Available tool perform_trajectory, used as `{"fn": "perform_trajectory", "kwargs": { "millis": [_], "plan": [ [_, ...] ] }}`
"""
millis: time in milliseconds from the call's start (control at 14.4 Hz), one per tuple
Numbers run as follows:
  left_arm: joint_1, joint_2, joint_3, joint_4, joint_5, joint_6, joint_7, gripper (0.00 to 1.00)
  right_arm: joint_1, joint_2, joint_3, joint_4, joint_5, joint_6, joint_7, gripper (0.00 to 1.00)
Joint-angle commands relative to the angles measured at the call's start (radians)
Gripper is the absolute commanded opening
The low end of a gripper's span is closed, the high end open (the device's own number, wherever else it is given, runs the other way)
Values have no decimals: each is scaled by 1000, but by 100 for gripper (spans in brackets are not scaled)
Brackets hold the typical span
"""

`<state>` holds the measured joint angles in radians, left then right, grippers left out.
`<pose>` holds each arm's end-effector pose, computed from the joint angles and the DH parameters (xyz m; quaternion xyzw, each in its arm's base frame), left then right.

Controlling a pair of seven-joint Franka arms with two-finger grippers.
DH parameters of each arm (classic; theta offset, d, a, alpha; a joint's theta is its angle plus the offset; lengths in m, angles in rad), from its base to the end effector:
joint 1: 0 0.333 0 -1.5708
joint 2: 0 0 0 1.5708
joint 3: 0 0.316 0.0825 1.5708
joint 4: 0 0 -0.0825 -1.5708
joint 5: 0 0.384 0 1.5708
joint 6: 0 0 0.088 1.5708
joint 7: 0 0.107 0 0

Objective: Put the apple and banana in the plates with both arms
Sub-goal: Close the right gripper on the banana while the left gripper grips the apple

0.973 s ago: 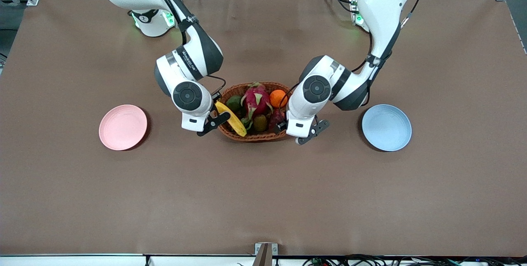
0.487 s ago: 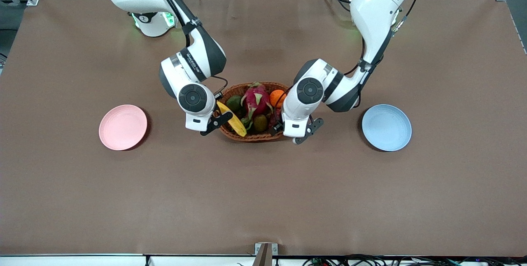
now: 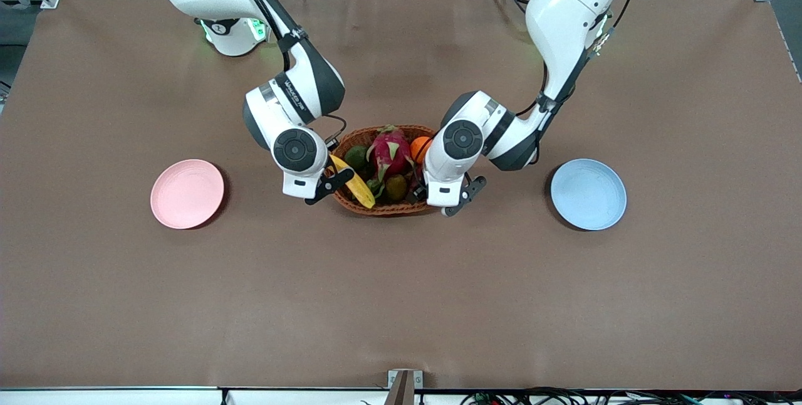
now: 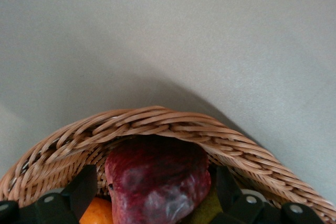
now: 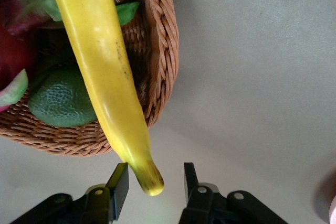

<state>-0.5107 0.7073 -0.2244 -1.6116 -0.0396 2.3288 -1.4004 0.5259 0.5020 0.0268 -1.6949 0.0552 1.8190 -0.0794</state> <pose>0.5296 -0.4521 0.2227 0.9276 0.3632 -0.0699 0.0527 0.5314 0.3315 0.2805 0.9368 0.2936 -0.1899 0.0132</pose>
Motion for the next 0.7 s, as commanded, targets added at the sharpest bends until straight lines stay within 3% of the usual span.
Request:
{"fn": "perform_trajectory", "kwargs": {
  "millis": [0, 278, 626],
  "plan": [
    [-15, 14, 5, 12, -14, 12, -9, 99, 11, -8, -5, -2, 9, 2, -10, 49],
    [-23, 14, 5, 12, -14, 12, -26, 98, 23, -8, -5, -2, 9, 3, -8, 48],
    [-35, 38, 7, 13, -14, 36, -26, 90, 33, -8, -5, 0, 9, 3, -10, 46]
  ]
}}
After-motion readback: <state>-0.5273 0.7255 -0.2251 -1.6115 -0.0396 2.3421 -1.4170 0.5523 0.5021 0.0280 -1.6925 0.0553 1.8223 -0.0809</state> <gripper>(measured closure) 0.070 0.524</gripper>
